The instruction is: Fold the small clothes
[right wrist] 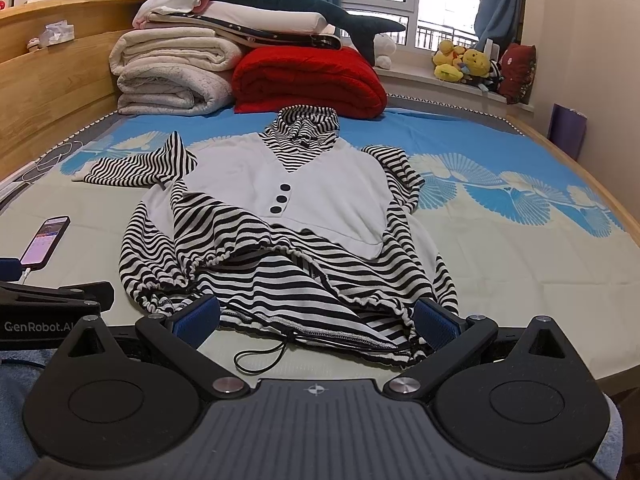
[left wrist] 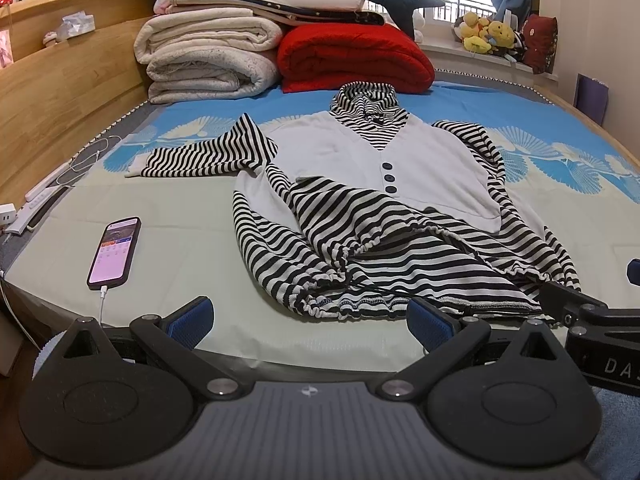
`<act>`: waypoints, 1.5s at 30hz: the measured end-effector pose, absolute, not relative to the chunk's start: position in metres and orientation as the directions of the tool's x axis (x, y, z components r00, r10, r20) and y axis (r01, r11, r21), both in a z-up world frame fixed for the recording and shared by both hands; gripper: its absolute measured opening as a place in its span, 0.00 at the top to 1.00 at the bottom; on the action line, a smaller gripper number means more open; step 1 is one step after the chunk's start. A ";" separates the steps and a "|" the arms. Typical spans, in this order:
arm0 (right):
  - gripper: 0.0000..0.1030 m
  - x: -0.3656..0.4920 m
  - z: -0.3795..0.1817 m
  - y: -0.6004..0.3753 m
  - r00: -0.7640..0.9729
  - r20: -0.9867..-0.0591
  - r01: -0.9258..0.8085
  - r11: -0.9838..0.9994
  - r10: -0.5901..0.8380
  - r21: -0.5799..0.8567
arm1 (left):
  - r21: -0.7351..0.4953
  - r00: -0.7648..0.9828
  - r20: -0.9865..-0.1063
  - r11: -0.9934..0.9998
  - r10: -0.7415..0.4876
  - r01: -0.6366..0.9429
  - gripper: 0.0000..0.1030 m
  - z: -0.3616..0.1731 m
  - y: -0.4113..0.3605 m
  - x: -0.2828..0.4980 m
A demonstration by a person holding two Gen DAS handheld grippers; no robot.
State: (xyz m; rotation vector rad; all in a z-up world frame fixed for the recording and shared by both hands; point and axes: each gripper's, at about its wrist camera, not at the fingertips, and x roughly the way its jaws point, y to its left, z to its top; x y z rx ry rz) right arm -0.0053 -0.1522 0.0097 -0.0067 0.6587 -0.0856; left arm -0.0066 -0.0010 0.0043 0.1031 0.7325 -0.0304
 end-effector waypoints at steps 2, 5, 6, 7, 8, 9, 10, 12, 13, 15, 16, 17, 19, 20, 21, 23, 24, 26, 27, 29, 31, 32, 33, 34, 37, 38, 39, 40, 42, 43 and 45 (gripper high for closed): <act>0.01 -0.005 0.010 -0.152 0.787 -0.612 0.079 0.996 -0.083 -0.033 | 0.083 0.743 -0.669 0.994 0.007 0.065 0.00 0.004 -0.001 -0.007; 0.01 -0.006 0.010 -0.151 0.787 -0.612 0.077 0.996 -0.082 -0.034 | 0.083 0.743 -0.669 0.995 0.009 0.063 0.00 0.004 -0.001 -0.007; 0.01 -0.006 0.010 -0.151 0.787 -0.612 0.077 0.996 -0.081 -0.034 | 0.083 0.743 -0.669 0.995 0.009 0.063 0.00 0.004 -0.001 -0.007; 0.01 -0.006 0.010 -0.151 0.786 -0.612 0.076 0.997 -0.081 -0.034 | 0.083 0.743 -0.670 0.995 0.009 0.063 0.00 0.005 -0.002 -0.007; 0.01 -0.006 0.010 -0.151 0.786 -0.613 0.076 0.997 -0.081 -0.034 | 0.083 0.743 -0.670 0.995 0.008 0.064 0.00 0.005 -0.002 -0.007; 0.01 -0.006 0.010 -0.151 0.786 -0.613 0.076 0.997 -0.080 -0.033 | 0.083 0.742 -0.670 0.995 0.008 0.064 0.00 0.005 -0.002 -0.007; 0.01 -0.006 0.009 -0.151 0.786 -0.614 0.076 0.997 -0.081 -0.034 | 0.083 0.742 -0.670 0.994 0.008 0.064 0.00 0.004 -0.002 -0.007; 0.01 -0.006 0.009 -0.150 0.785 -0.615 0.075 0.997 -0.080 -0.034 | 0.084 0.744 -0.669 0.994 0.010 0.063 0.00 0.005 -0.003 -0.007; 0.01 -0.006 0.009 -0.150 0.785 -0.614 0.075 0.997 -0.081 -0.034 | 0.084 0.743 -0.669 0.995 0.010 0.062 0.00 0.004 -0.002 -0.007; 0.01 -0.006 0.009 -0.150 0.785 -0.614 0.074 0.997 -0.079 -0.033 | 0.082 0.742 -0.670 0.995 0.009 0.062 0.00 0.004 -0.003 -0.007; 0.01 -0.005 0.009 -0.151 0.786 -0.614 0.073 0.997 -0.075 -0.028 | 0.082 0.742 -0.671 0.995 0.009 0.062 0.00 0.004 -0.002 -0.007; 0.01 -0.005 0.009 -0.152 0.786 -0.614 0.073 0.997 -0.071 -0.022 | 0.082 0.741 -0.671 0.995 0.009 0.062 0.00 0.004 -0.002 -0.007; 0.01 -0.005 0.009 -0.155 0.789 -0.611 0.073 0.997 -0.062 -0.008 | 0.085 0.741 -0.671 0.994 0.012 0.061 0.00 0.003 -0.002 -0.005; 0.01 -0.004 0.009 -0.158 0.792 -0.607 0.081 0.997 -0.063 0.002 | 0.087 0.742 -0.671 0.994 0.014 0.059 0.00 0.002 -0.001 -0.004; 0.01 -0.002 0.008 -0.163 0.795 -0.602 0.094 0.996 -0.068 0.012 | 0.087 0.744 -0.668 0.995 0.016 0.056 0.00 0.001 0.000 -0.002; 0.01 0.002 0.006 -0.175 0.795 -0.601 0.134 0.990 -0.087 0.035 | 0.091 0.758 -0.652 0.995 0.028 0.042 0.00 -0.003 0.003 0.003; 0.01 0.005 0.004 -0.182 0.790 -0.606 0.157 0.986 -0.098 0.046 | 0.099 0.767 -0.641 0.995 0.037 0.034 0.00 -0.007 0.005 0.007; 0.01 0.011 -0.001 -0.198 0.776 -0.620 0.207 0.975 -0.115 0.078 | 0.119 0.787 -0.614 0.992 0.053 0.027 0.00 -0.016 0.007 0.018; 0.01 0.015 -0.004 -0.205 0.767 -0.630 0.228 0.969 -0.121 0.091 | 0.136 0.794 -0.606 0.990 0.051 0.040 0.00 -0.023 0.006 0.026; 0.01 0.023 -0.010 -0.218 0.749 -0.650 0.265 0.957 -0.129 0.116 | 0.165 0.789 -0.614 0.981 0.023 0.100 0.00 -0.036 0.003 0.046; 0.01 0.029 -0.016 -0.227 0.740 -0.659 0.289 0.948 -0.135 0.130 | 0.188 0.774 -0.634 0.968 -0.012 0.169 0.00 -0.051 -0.003 0.069; 0.01 0.032 -0.019 -0.231 0.734 -0.664 0.302 0.944 -0.142 0.132 | 0.198 0.761 -0.648 0.959 -0.029 0.205 0.00 -0.061 -0.007 0.083; 0.01 0.035 -0.021 -0.235 0.729 -0.668 0.312 0.941 -0.148 0.132 | 0.209 0.743 -0.668 0.948 -0.040 0.239 0.00 -0.071 -0.013 0.098; 0.01 0.039 -0.025 -0.238 0.724 -0.673 0.321 0.937 -0.152 0.134 | 0.211 0.725 -0.688 0.943 -0.045 0.259 0.00 -0.081 -0.017 0.110; 0.01 0.050 -0.033 -0.246 0.707 -0.690 0.336 0.932 -0.155 0.135 | 0.208 0.656 -0.754 0.932 -0.042 0.298 0.03 -0.111 -0.030 0.153; 0.01 0.054 -0.036 -0.248 0.699 -0.697 0.340 0.931 -0.157 0.132 | 0.189 0.637 -0.769 0.935 -0.049 0.300 0.15 -0.119 -0.031 0.165; 0.01 0.058 -0.038 -0.250 0.693 -0.704 0.342 0.931 -0.157 0.129 | 0.160 0.617 -0.784 0.941 -0.062 0.299 0.29 -0.126 -0.031 0.177; 0.01 0.063 -0.040 -0.252 0.687 -0.710 0.344 0.930 -0.157 0.127 | 0.126 0.595 -0.800 0.947 -0.079 0.295 0.71 -0.132 -0.028 0.186; 0.01 0.070 -0.043 -0.256 0.682 -0.715 0.346 0.929 -0.157 0.127 | 0.005 0.552 -0.824 0.972 -0.128 0.234 0.84 -0.132 -0.010 0.200; 0.01 0.074 -0.043 -0.257 0.682 -0.714 0.347 0.929 -0.158 0.126 | -0.025 0.544 -0.827 0.976 -0.141 0.214 0.87 -0.128 -0.001 0.200; 0.01 0.082 -0.044 -0.261 0.685 -0.710 0.349 0.929 -0.163 0.123 | -0.010 0.554 -0.825 0.982 -0.113 0.187 0.89 -0.116 0.022 0.190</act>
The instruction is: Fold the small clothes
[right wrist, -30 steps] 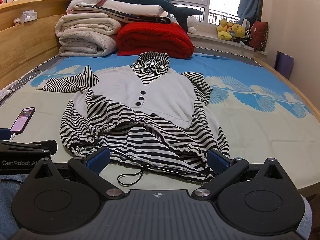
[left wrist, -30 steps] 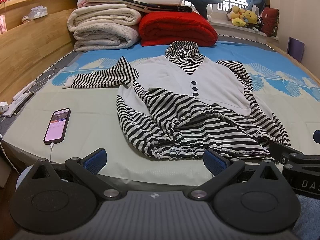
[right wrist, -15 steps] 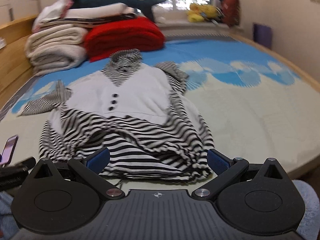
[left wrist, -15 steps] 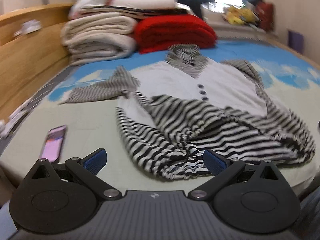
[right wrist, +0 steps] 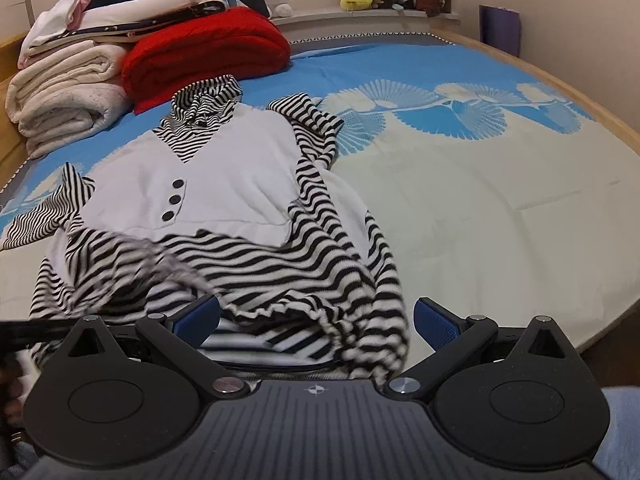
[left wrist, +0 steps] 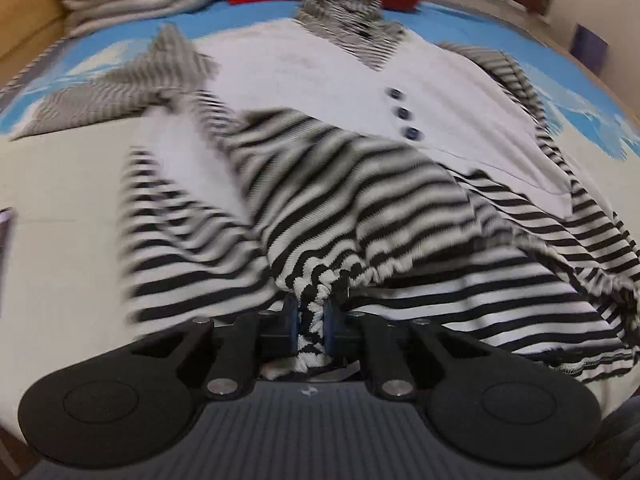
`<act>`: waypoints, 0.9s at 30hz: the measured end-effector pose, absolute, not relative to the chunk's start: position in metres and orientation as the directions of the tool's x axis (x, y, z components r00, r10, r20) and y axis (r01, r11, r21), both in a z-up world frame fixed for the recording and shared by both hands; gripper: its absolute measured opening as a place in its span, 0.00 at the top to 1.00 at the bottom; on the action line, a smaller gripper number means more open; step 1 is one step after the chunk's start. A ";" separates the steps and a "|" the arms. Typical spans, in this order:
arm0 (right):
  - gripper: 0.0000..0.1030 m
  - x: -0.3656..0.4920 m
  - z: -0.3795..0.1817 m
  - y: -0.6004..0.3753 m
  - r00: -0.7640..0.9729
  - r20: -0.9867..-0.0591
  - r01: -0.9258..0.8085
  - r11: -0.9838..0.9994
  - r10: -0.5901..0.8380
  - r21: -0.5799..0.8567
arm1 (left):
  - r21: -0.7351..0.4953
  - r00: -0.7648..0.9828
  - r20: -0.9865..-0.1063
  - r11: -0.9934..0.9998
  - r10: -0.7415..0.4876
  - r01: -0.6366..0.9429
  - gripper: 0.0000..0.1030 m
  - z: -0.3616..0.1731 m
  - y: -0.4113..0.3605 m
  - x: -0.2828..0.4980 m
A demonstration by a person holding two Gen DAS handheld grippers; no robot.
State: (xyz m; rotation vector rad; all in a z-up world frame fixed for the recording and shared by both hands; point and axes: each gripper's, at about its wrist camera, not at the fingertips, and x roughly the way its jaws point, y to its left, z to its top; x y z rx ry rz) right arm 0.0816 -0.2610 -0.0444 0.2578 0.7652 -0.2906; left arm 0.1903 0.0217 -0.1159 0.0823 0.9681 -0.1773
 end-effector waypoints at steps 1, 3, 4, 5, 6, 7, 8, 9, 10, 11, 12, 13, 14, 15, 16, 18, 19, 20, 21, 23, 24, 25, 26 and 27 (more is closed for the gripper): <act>0.01 0.085 -0.045 -0.263 0.687 -0.707 0.351 0.928 -0.167 0.122 | 0.020 0.565 -0.821 0.984 -0.086 0.178 0.89 -0.109 0.034 0.181; 0.01 0.091 -0.047 -0.267 0.690 -0.703 0.356 0.926 -0.169 0.127 | 0.082 0.593 -0.805 0.986 -0.022 0.148 0.90 -0.099 0.066 0.155; 0.01 0.094 -0.049 -0.268 0.689 -0.704 0.360 0.924 -0.169 0.130 | 0.111 0.598 -0.801 0.986 0.017 0.121 0.90 -0.097 0.082 0.144; 0.01 0.096 -0.052 -0.270 0.687 -0.706 0.363 0.922 -0.168 0.133 | 0.131 0.596 -0.802 0.987 0.049 0.095 0.90 -0.097 0.095 0.135; 0.01 0.098 -0.054 -0.272 0.684 -0.710 0.366 0.920 -0.167 0.136 | 0.136 0.585 -0.808 0.987 0.063 0.081 0.90 -0.098 0.103 0.132; 0.01 0.100 -0.058 -0.274 0.676 -0.717 0.376 0.917 -0.171 0.135 | 0.122 0.565 -0.823 0.990 0.063 0.068 0.90 -0.100 0.110 0.130; 0.01 0.101 -0.061 -0.277 0.667 -0.724 0.388 0.912 -0.178 0.134 | 0.126 0.563 -0.824 0.988 0.056 0.086 0.90 -0.099 0.109 0.129; 0.01 0.102 -0.063 -0.281 0.660 -0.730 0.399 0.907 -0.180 0.137 | 0.148 0.565 -0.823 0.982 0.058 0.114 0.87 -0.100 0.104 0.129; 0.01 0.102 -0.063 -0.285 0.653 -0.736 0.410 0.901 -0.182 0.142 | 0.163 0.571 -0.818 0.979 0.064 0.124 0.84 -0.100 0.100 0.130; 0.01 0.100 -0.063 -0.289 0.651 -0.736 0.422 0.894 -0.184 0.150 | 0.157 0.581 -0.812 0.979 0.052 0.132 0.62 -0.098 0.099 0.130; 0.01 0.098 -0.062 -0.293 0.654 -0.733 0.431 0.888 -0.188 0.157 | 0.132 0.589 -0.808 0.982 0.026 0.137 0.47 -0.094 0.099 0.132; 0.01 0.096 -0.062 -0.298 0.656 -0.731 0.440 0.883 -0.190 0.165 | 0.104 0.609 -0.793 0.986 0.004 0.130 0.21 -0.092 0.101 0.128; 0.01 0.095 -0.062 -0.304 0.658 -0.731 0.445 0.878 -0.184 0.179 | 0.066 0.648 -0.762 0.992 -0.021 0.110 0.12 -0.084 0.106 0.126; 0.01 0.094 -0.063 -0.308 0.659 -0.733 0.446 0.872 -0.166 0.203 | 0.027 0.678 -0.734 0.994 -0.049 0.101 0.11 -0.078 0.110 0.125; 0.02 0.096 -0.066 -0.314 0.666 -0.735 0.438 0.863 -0.123 0.253 | -0.012 0.689 -0.721 0.995 -0.079 0.102 0.11 -0.073 0.111 0.128; 0.08 0.102 -0.077 -0.322 0.667 -0.745 0.415 0.837 -0.014 0.356 | -0.113 0.696 -0.707 0.991 -0.129 0.069 0.10 -0.065 0.121 0.139; 0.12 0.110 -0.086 -0.325 0.653 -0.756 0.409 0.814 0.055 0.413 | -0.152 0.690 -0.713 0.988 -0.129 0.027 0.07 -0.065 0.126 0.148; 0.13 0.118 -0.095 -0.325 0.637 -0.762 0.397 0.798 0.116 0.453 | -0.176 0.670 -0.733 0.984 -0.115 -0.025 0.06 -0.069 0.130 0.160; 0.13 0.126 -0.103 -0.322 0.619 -0.767 0.384 0.787 0.169 0.483 | -0.191 0.644 -0.757 0.980 -0.107 -0.062 0.06 -0.077 0.133 0.175; 0.14 0.145 -0.121 -0.313 0.582 -0.771 0.353 0.774 0.259 0.526 | -0.209 0.556 -0.822 0.973 -0.124 -0.093 0.06 -0.101 0.132 0.201; 0.20 0.152 -0.128 -0.306 0.562 -0.775 0.328 0.783 0.288 0.529 | -0.231 0.500 -0.852 0.968 -0.153 -0.097 0.17 -0.114 0.133 0.212; 0.58 0.159 -0.134 -0.297 0.528 -0.788 0.278 0.813 0.317 0.512 | -0.259 0.440 -0.877 0.960 -0.190 -0.102 0.36 -0.127 0.132 0.221; 0.92 0.162 -0.136 -0.293 0.491 -0.815 0.262 0.840 0.308 0.476 | -0.252 0.422 -0.888 0.961 -0.183 -0.112 0.66 -0.134 0.129 0.224; 0.94 0.160 -0.135 -0.293 0.482 -0.826 0.262 0.852 0.291 0.453 | -0.208 0.444 -0.884 0.973 -0.145 -0.096 0.85 -0.129 0.124 0.221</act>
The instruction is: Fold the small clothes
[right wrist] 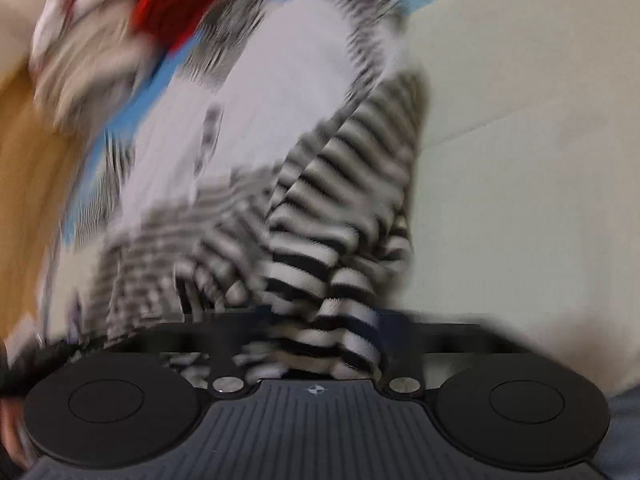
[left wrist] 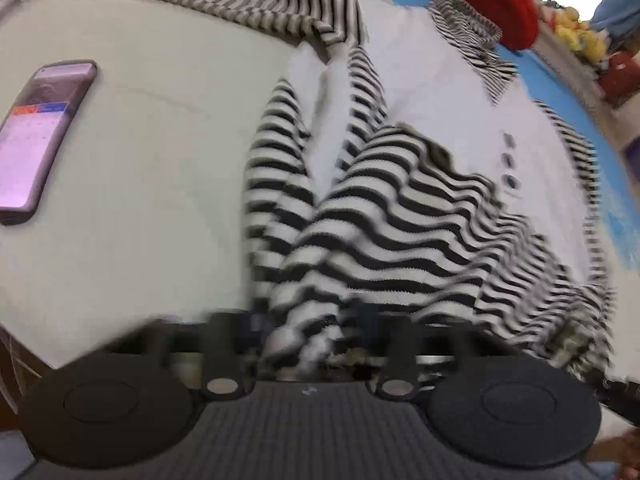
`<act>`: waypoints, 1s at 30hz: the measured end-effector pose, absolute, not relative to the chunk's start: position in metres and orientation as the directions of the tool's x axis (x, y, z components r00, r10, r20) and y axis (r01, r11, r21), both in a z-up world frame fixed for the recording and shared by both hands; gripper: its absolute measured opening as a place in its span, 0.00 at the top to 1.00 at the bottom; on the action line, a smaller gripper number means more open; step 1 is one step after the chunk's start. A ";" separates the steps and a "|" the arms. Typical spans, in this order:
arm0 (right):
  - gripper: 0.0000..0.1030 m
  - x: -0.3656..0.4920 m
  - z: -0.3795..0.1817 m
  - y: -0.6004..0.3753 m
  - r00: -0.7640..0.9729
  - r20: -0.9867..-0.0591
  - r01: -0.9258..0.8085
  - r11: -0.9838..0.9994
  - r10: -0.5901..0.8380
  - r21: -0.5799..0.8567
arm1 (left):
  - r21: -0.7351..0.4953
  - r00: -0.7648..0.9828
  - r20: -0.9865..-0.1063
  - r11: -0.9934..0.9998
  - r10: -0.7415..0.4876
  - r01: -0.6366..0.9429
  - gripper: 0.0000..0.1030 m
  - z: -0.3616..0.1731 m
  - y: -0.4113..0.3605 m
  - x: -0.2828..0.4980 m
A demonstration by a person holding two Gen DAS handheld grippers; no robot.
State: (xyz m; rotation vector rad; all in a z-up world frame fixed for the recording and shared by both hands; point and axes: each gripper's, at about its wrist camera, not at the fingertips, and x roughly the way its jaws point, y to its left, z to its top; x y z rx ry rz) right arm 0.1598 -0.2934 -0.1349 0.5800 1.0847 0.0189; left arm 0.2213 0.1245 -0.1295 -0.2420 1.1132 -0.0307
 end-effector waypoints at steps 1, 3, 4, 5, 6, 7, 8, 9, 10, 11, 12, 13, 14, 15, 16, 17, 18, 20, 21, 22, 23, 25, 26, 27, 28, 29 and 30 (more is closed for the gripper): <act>0.94 0.154 -0.128 -0.299 0.495 -0.823 0.242 0.866 0.278 0.437 | -0.212 0.447 -0.881 0.975 -0.159 -0.070 0.85 -0.125 0.123 0.219; 0.94 0.139 -0.109 -0.312 0.528 -0.820 0.213 0.899 0.224 0.383 | -0.219 0.471 -0.867 0.974 -0.166 -0.058 0.86 -0.111 0.125 0.202; 0.94 0.131 -0.100 -0.323 0.538 -0.813 0.197 0.905 0.222 0.377 | -0.218 0.483 -0.859 0.975 -0.172 -0.040 0.86 -0.107 0.123 0.191; 0.94 0.123 -0.093 -0.335 0.546 -0.804 0.190 0.900 0.235 0.393 | -0.223 0.475 -0.861 0.974 -0.182 -0.031 0.87 -0.103 0.119 0.182; 0.94 0.117 -0.090 -0.344 0.544 -0.804 0.195 0.897 0.238 0.397 | -0.227 0.459 -0.867 0.974 -0.195 -0.013 0.87 -0.101 0.111 0.170; 0.94 0.109 -0.088 -0.351 0.537 -0.810 0.196 0.900 0.235 0.391 | -0.224 0.443 -0.873 0.975 -0.204 0.007 0.87 -0.101 0.104 0.158; 0.94 0.103 -0.088 -0.354 0.526 -0.819 0.193 0.906 0.228 0.376 | -0.216 0.427 -0.881 0.976 -0.205 0.024 0.87 -0.105 0.097 0.149; 0.94 0.099 -0.093 -0.355 0.506 -0.832 0.195 0.910 0.227 0.367 | -0.207 0.414 -0.888 0.978 -0.200 0.029 0.87 -0.110 0.092 0.142; 0.94 0.099 -0.099 -0.353 0.484 -0.843 0.195 0.910 0.234 0.365 | -0.192 0.408 -0.894 0.981 -0.185 0.025 0.86 -0.116 0.090 0.141; 0.93 0.102 -0.105 -0.350 0.450 -0.857 0.190 0.911 0.250 0.366 | -0.174 0.412 -0.896 0.985 -0.165 0.016 0.85 -0.122 0.090 0.141; 0.91 0.106 -0.109 -0.348 0.423 -0.870 0.196 0.912 0.252 0.360 | -0.174 0.418 -0.895 0.985 -0.159 0.004 0.78 -0.124 0.091 0.143; 0.81 0.111 -0.112 -0.348 0.406 -0.882 0.220 0.911 0.240 0.349 | -0.191 0.417 -0.894 0.981 -0.164 -0.025 0.76 -0.124 0.094 0.146; 0.60 0.115 -0.110 -0.351 0.401 -0.891 0.249 0.911 0.213 0.330 | -0.220 0.431 -0.885 0.974 -0.175 -0.058 0.65 -0.118 0.099 0.150; 0.50 0.119 -0.102 -0.357 0.418 -0.887 0.264 0.909 0.195 0.324 | -0.239 0.465 -0.867 0.969 -0.183 -0.065 0.53 -0.109 0.104 0.153; 0.39 0.122 -0.089 -0.365 0.473 -0.862 0.270 0.901 0.184 0.341 | -0.240 0.507 -0.844 0.969 -0.177 -0.061 0.45 -0.098 0.106 0.157; 0.34 0.128 -0.075 -0.377 0.528 -0.829 0.271 0.889 0.183 0.369 | -0.224 0.550 -0.821 0.972 -0.153 -0.065 0.26 -0.086 0.108 0.162; 0.32 0.136 -0.061 -0.388 0.572 -0.801 0.280 0.875 0.178 0.395 | -0.204 0.590 -0.798 0.976 -0.121 -0.075 0.12 -0.076 0.107 0.167; 0.29 0.164 -0.031 -0.414 0.656 -0.741 0.320 0.836 0.143 0.445 | -0.177 0.668 -0.740 0.980 -0.073 -0.088 0.06 -0.055 0.104 0.188; 0.28 0.185 -0.019 -0.426 0.699 -0.705 0.333 0.818 0.120 0.469 | -0.178 0.690 -0.721 0.980 -0.070 -0.086 0.06 -0.050 0.100 0.204; 0.27 0.206 -0.010 -0.434 0.734 -0.672 0.334 0.806 0.102 0.488 | -0.189 0.706 -0.704 0.979 -0.077 -0.082 0.06 -0.046 0.096 0.222; 0.27 0.230 -0.005 -0.441 0.759 -0.646 0.338 0.799 0.081 0.498 | -0.201 0.721 -0.687 0.977 -0.085 -0.077 0.06 -0.045 0.092 0.234; 0.27 0.289 -0.002 -0.450 0.776 -0.630 0.356 0.799 0.036 0.484 | -0.225 0.738 -0.670 0.970 -0.084 -0.094 0.06 -0.054 0.083 0.268; 0.27 0.322 -0.003 -0.450 0.777 -0.629 0.356 0.805 0.027 0.475 | -0.247 0.747 -0.658 0.965 -0.097 -0.092 0.06 -0.061 0.079 0.284; 0.27 0.346 -0.005 -0.453 0.774 -0.632 0.355 0.809 0.026 0.468 | -0.266 0.751 -0.652 0.959 -0.109 -0.092 0.06 -0.069 0.075 0.299; 0.24 0.377 -0.009 -0.452 0.766 -0.642 0.353 0.816 0.029 0.458 | -0.285 0.740 -0.662 0.953 -0.119 -0.102 0.06 -0.078 0.072 0.309; 0.21 0.410 -0.016 -0.450 0.752 -0.659 0.355 0.822 0.032 0.445 | -0.311 0.712 -0.689 0.943 -0.135 -0.122 0.06 -0.085 0.070 0.323; 0.19 0.437 -0.023 -0.450 0.739 -0.673 0.355 0.828 0.036 0.435 | -0.348 0.684 -0.711 0.927 -0.164 -0.139 0.06 -0.089 0.068 0.332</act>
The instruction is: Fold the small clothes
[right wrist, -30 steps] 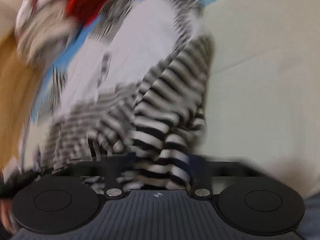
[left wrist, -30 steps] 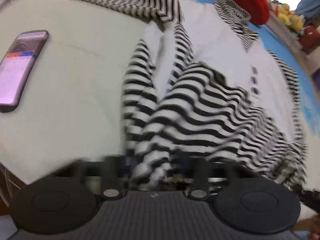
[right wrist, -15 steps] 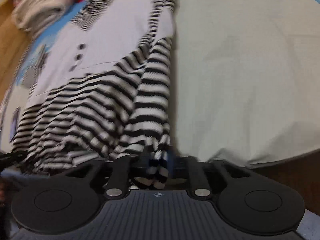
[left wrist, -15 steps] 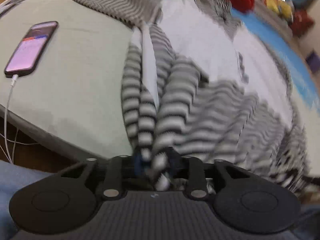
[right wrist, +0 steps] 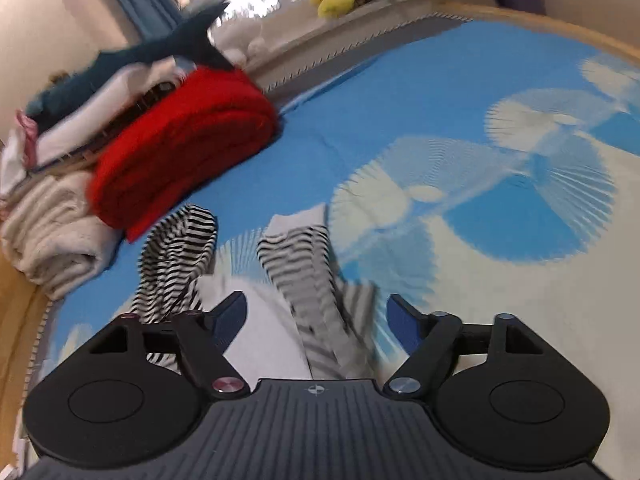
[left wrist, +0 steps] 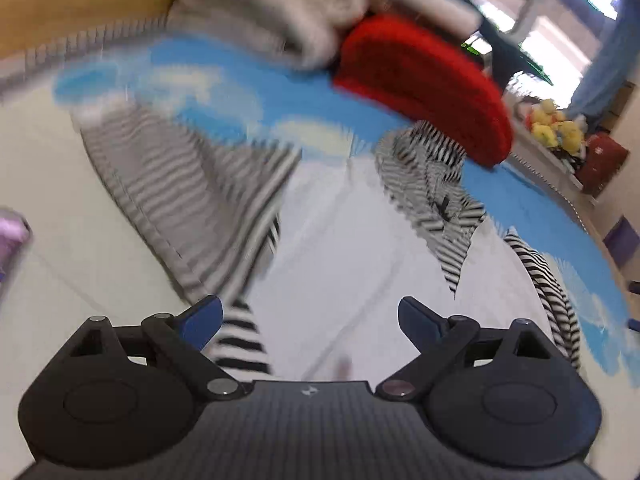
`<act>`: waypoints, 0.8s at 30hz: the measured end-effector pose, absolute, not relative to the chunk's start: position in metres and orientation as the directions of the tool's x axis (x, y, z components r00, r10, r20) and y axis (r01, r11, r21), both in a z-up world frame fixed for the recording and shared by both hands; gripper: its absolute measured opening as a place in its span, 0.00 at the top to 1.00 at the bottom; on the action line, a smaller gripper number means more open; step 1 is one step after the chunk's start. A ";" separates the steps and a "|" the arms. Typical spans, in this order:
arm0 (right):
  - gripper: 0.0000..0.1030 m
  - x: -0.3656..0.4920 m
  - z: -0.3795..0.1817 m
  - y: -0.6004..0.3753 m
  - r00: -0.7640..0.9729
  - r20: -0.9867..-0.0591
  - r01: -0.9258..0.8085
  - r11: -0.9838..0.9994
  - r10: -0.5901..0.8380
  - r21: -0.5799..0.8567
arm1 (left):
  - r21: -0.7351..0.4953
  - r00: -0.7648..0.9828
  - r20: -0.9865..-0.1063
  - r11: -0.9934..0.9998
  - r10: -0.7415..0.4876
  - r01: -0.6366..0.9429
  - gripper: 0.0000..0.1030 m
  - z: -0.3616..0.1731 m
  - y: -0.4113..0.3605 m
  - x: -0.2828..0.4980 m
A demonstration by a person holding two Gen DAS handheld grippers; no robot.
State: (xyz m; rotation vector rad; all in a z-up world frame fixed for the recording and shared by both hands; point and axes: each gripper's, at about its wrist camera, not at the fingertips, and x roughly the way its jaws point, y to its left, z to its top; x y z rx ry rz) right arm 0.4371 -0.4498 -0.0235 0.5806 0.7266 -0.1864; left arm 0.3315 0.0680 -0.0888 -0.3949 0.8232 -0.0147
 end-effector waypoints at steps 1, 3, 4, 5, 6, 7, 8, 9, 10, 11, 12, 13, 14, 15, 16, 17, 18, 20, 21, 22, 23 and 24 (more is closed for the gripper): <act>0.18 0.465 -0.034 -0.447 0.725 -0.688 0.358 0.835 0.033 0.418 | -0.385 0.675 -0.709 0.914 -0.204 -0.129 0.06 -0.090 0.069 0.335; 0.18 0.518 -0.053 -0.436 0.687 -0.727 0.380 0.846 0.012 0.374 | -0.386 0.658 -0.722 0.914 -0.214 -0.126 0.06 -0.092 0.067 0.343; 0.17 0.536 -0.065 -0.434 0.661 -0.750 0.395 0.852 -0.005 0.344 | -0.375 0.649 -0.733 0.917 -0.204 -0.135 0.06 -0.095 0.067 0.348; 0.17 0.556 -0.076 -0.429 0.641 -0.767 0.418 0.850 -0.026 0.321 | -0.371 0.641 -0.742 0.917 -0.197 -0.146 0.06 -0.097 0.067 0.351; 0.17 0.567 -0.088 -0.425 0.627 -0.778 0.437 0.846 -0.043 0.306 | -0.374 0.629 -0.752 0.913 -0.198 -0.160 0.06 -0.100 0.067 0.355; 0.16 0.577 -0.100 -0.424 0.615 -0.786 0.455 0.840 -0.058 0.294 | -0.380 0.616 -0.760 0.910 -0.205 -0.167 0.06 -0.106 0.068 0.358; 0.16 0.585 -0.107 -0.424 0.611 -0.788 0.468 0.836 -0.073 0.286 | -0.382 0.605 -0.769 0.908 -0.209 -0.172 0.06 -0.109 0.068 0.362; 0.16 0.591 -0.114 -0.420 0.613 -0.786 0.473 0.834 -0.080 0.284 | -0.377 0.594 -0.778 0.909 -0.205 -0.178 0.06 -0.113 0.068 0.363; 0.21 0.593 -0.118 -0.420 0.624 -0.778 0.454 0.841 -0.065 0.294 | -0.371 0.589 -0.783 0.911 -0.202 -0.180 0.06 -0.113 0.068 0.359; 0.59 0.593 -0.119 -0.418 0.653 -0.757 0.397 0.863 -0.027 0.312 | -0.359 0.584 -0.789 0.916 -0.193 -0.182 0.06 -0.115 0.067 0.359; 0.93 0.593 -0.117 -0.417 0.666 -0.746 0.341 0.890 -0.002 0.303 | -0.349 0.583 -0.791 0.919 -0.185 -0.182 0.06 -0.116 0.066 0.359; 0.97 0.586 -0.111 -0.418 0.692 -0.722 0.291 0.916 -0.004 0.275 | -0.343 0.584 -0.791 0.921 -0.180 -0.181 0.06 -0.116 0.065 0.360; 0.97 0.573 -0.103 -0.422 0.727 -0.686 0.273 0.928 -0.027 0.253 | -0.337 0.588 -0.790 0.924 -0.174 -0.180 0.06 -0.116 0.064 0.361; 0.97 0.554 -0.091 -0.435 0.776 -0.628 0.277 0.929 -0.066 0.245 | -0.332 0.593 -0.788 0.926 -0.168 -0.178 0.06 -0.115 0.063 0.360; 0.97 0.535 -0.081 -0.450 0.801 -0.587 0.310 0.920 -0.117 0.239 | -0.327 0.597 -0.785 0.928 -0.163 -0.177 0.06 -0.115 0.062 0.360; 0.97 0.513 -0.072 -0.471 0.807 -0.561 0.370 0.898 -0.185 0.237 | -0.323 0.601 -0.783 0.930 -0.159 -0.174 0.06 -0.114 0.061 0.359; 0.97 0.485 -0.064 -0.499 0.796 -0.549 0.444 0.863 -0.257 0.241 | -0.318 0.606 -0.781 0.932 -0.155 -0.172 0.06 -0.113 0.060 0.358; 0.97 0.431 -0.059 -0.550 0.749 -0.546 0.571 0.783 -0.375 0.247 | -0.311 0.616 -0.774 0.935 -0.145 -0.170 0.06 -0.111 0.059 0.356; 0.97 0.403 -0.062 -0.576 0.711 -0.554 0.633 0.738 -0.434 0.234 | -0.303 0.622 -0.772 0.937 -0.134 -0.173 0.06 -0.110 0.059 0.354; 0.97 0.381 -0.066 -0.595 0.678 -0.570 0.673 0.703 -0.464 0.229 | -0.296 0.624 -0.771 0.939 -0.126 -0.176 0.06 -0.110 0.058 0.354; 0.97 0.359 -0.077 -0.618 0.646 -0.607 0.707 0.664 -0.463 0.246 | -0.292 0.625 -0.771 0.940 -0.122 -0.177 0.06 -0.110 0.058 0.353; 0.97 0.344 -0.089 -0.635 0.618 -0.654 0.728 0.632 -0.436 0.266 | -0.293 0.625 -0.771 0.939 -0.121 -0.179 0.06 -0.110 0.058 0.352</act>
